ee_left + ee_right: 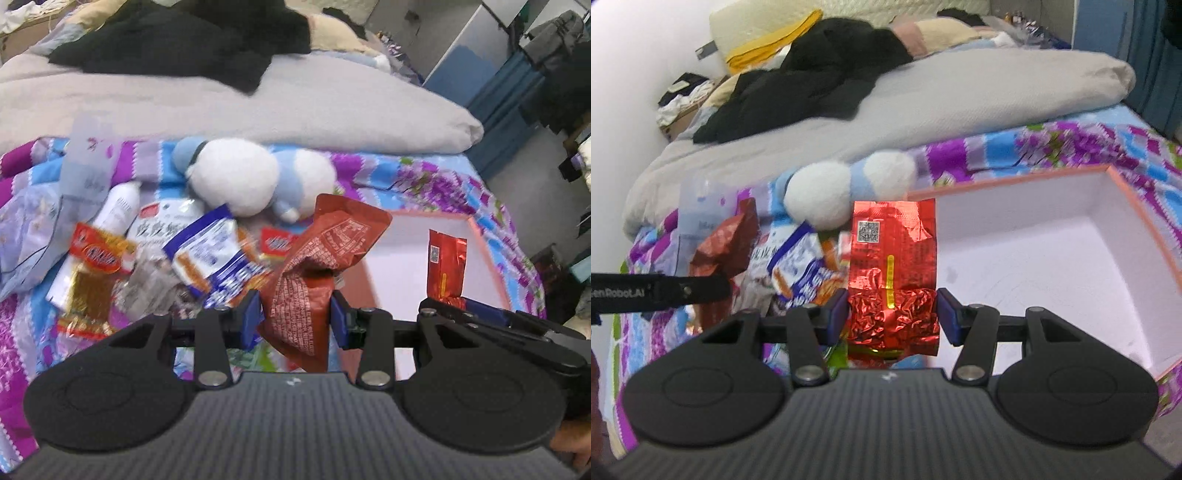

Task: Organize snacks
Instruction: 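Carry the brown bag with the left gripper while the right gripper carries the red packet over the pink box, then open both grippers to drop the two snacks into the pink box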

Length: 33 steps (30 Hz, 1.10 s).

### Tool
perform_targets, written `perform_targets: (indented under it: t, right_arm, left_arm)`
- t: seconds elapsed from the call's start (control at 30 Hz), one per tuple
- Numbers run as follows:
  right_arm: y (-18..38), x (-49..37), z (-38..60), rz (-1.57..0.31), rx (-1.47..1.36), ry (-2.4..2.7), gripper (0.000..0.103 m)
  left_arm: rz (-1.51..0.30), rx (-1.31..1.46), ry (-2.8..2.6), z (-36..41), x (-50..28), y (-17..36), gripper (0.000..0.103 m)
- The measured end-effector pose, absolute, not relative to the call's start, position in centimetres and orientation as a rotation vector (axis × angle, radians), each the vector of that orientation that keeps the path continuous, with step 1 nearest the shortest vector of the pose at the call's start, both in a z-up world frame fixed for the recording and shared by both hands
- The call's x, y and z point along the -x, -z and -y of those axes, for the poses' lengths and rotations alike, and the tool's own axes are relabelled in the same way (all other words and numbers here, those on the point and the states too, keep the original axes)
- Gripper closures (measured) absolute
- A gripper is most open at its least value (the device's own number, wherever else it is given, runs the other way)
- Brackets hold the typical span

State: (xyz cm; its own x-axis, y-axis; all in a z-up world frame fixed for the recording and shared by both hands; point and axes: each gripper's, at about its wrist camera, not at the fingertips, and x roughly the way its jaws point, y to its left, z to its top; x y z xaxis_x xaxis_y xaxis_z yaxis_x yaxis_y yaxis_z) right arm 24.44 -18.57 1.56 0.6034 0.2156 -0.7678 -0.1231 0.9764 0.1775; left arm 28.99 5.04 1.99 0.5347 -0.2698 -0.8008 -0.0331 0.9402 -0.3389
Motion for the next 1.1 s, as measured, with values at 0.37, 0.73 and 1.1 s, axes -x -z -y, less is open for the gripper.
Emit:
perform_targets:
  t: [0.37,0.73,1.1]
  right_arm:
    - [-3.8,-26.0,24.5,-0.875,-0.077,-0.100,0.049]
    - [0.6,-25.8,30.4,-0.932,-0.106,-0.005,0.049]
    - [5.8,-25.6,32.6,-1.008,-0.140,0.009,0.048]
  left_arm:
    - [-1.007,0.357,0.254,1.9,-31.8,-3.2,0.058]
    - [-1.063,0.329,0.342,9.5,-33.3,0.9,0.058]
    - [-1.108,0.280,0.389,14.8,-34.3,4.3,0.056]
